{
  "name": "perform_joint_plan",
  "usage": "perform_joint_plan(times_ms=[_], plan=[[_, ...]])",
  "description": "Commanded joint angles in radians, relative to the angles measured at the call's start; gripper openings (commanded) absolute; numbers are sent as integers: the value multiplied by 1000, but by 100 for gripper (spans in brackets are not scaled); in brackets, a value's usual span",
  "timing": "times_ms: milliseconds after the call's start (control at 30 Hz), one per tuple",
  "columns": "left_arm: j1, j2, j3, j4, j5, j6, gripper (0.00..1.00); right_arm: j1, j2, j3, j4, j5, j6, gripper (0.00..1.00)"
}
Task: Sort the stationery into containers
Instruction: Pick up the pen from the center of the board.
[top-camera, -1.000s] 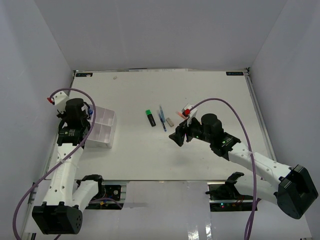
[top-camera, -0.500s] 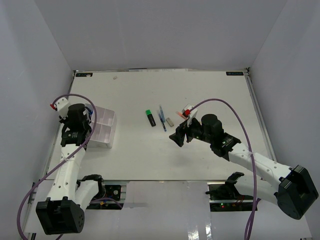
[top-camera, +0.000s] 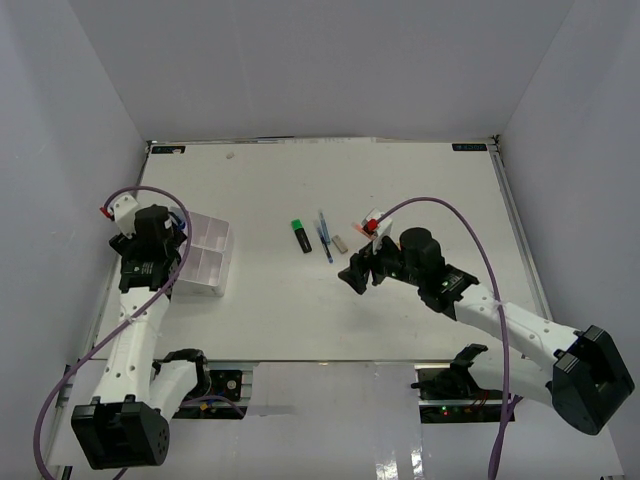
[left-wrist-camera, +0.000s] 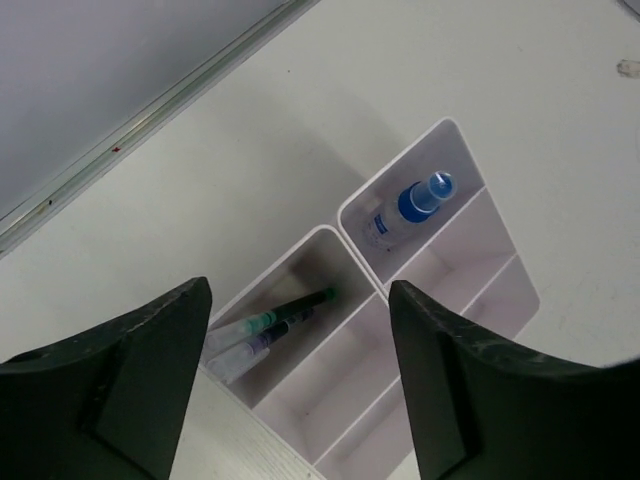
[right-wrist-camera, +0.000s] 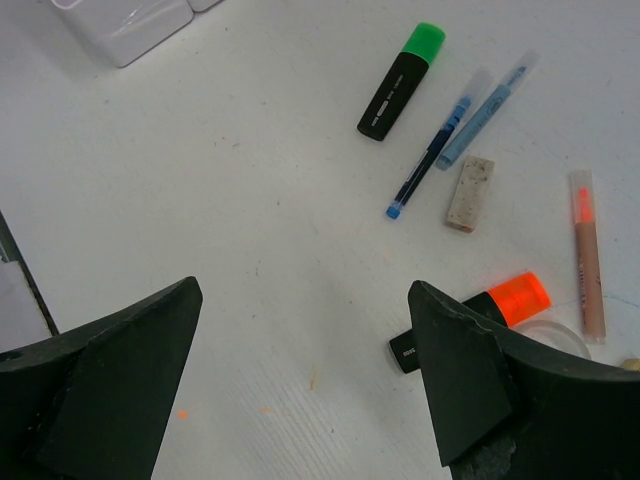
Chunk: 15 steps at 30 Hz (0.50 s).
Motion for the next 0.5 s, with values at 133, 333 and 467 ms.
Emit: perform_joint_plan(times_ms=[133, 333, 467], plan=[[5, -6, 224, -143, 210, 36, 96, 3, 66, 82, -35, 35, -10, 94], [5, 42, 313, -249, 427, 82, 98, 25, 191, 186, -81, 73, 0, 99], [5, 46, 318, -280, 550, 91, 98, 40, 300, 262, -115, 110, 25, 97]])
